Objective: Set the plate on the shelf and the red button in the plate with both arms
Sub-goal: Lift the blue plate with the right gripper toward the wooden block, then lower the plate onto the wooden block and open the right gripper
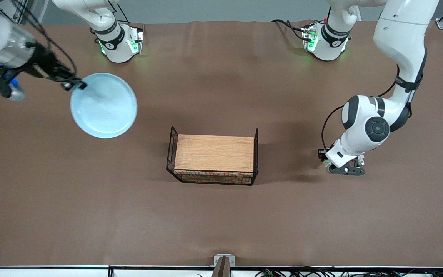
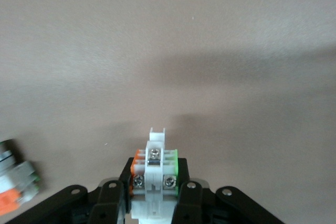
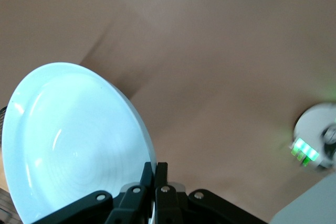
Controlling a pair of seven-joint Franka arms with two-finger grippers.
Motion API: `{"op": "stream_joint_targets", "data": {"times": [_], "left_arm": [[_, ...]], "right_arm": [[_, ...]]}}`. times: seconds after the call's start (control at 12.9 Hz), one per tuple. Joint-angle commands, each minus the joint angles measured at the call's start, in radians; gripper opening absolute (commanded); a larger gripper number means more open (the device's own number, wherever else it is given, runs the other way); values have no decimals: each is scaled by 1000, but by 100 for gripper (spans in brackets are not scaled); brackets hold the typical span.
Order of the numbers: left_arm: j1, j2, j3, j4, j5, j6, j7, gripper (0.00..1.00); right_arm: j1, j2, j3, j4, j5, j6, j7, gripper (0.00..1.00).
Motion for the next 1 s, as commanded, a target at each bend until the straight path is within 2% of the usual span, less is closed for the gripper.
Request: {"op": "stream_joint_targets", "data": {"times": [0.0,0.23,0.54,0.77,0.93], "left_arm": [[1,-51,3,77,18,-157,-1,26],[1,-58,3,207,7,-346,-6,26],[0,-63,1,377,3,-611,-76,26],[-9,-63,-3,459,1,-705,-142,26],[-14,-63,-17,483,-1,-716,-229,26]], "right_arm": [[129,-8,21,-34,-12,103,321,0],[215,12,71,-38,-59,231,578,0],[386,100,73,-90,-189,430,891,0],[447,188,73,-82,-277,519,1043,0],[466,232,71,-74,-303,570,1117,0]]}}
